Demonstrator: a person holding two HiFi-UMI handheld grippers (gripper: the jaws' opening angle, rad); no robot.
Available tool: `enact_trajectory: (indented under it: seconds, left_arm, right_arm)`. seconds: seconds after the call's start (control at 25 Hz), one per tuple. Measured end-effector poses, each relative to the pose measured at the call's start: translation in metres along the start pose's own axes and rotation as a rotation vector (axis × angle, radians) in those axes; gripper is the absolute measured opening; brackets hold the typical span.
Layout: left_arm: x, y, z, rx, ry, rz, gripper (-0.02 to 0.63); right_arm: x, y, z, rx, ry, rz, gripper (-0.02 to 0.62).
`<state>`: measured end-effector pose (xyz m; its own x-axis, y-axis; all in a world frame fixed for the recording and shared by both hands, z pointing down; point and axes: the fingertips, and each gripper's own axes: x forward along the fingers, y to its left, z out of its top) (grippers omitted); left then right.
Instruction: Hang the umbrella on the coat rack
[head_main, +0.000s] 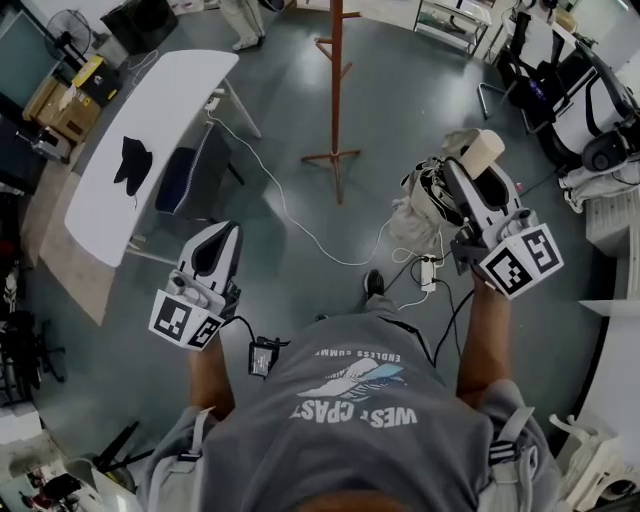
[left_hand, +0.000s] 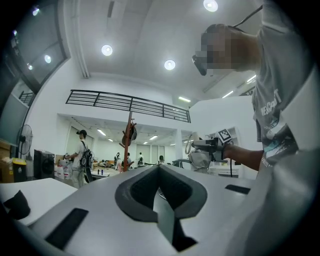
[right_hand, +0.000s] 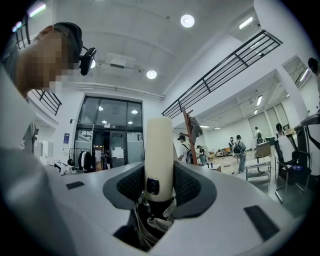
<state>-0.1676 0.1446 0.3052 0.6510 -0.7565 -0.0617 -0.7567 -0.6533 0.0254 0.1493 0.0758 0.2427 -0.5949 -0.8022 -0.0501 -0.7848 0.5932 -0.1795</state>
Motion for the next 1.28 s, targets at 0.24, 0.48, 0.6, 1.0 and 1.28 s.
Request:
enact_trajectory:
  seconds: [0.24, 0.48, 0.6, 1.0, 1.28]
  left_arm:
    - [0.043, 0.001, 0.002, 0.009, 0.014, 0.058, 0.017]
    - [0.093, -0.016, -0.003, 0.029, 0.011, 0.106, 0.017]
    - [0.107, -0.016, -0.005, 0.034, 0.016, 0.148, 0.017]
    - [0.149, -0.026, -0.005, 0.058, 0.036, 0.246, 0.017]
    - [0.152, -0.036, -0.015, 0.058, 0.052, 0.301, 0.017]
  right_arm:
    - [0.033, -0.045, 0.000, 0.027, 0.020, 0.075, 0.169]
    - [0.061, -0.097, 0.001, 0.020, 0.032, 0.153, 0.169]
    - [0.077, -0.116, 0.001, 0.028, 0.031, 0.193, 0.169]
    - [0.115, -0.161, 0.004, 0.059, 0.041, 0.311, 0.169]
    - [0.129, -0.175, -0.003, 0.070, 0.048, 0.358, 0.169]
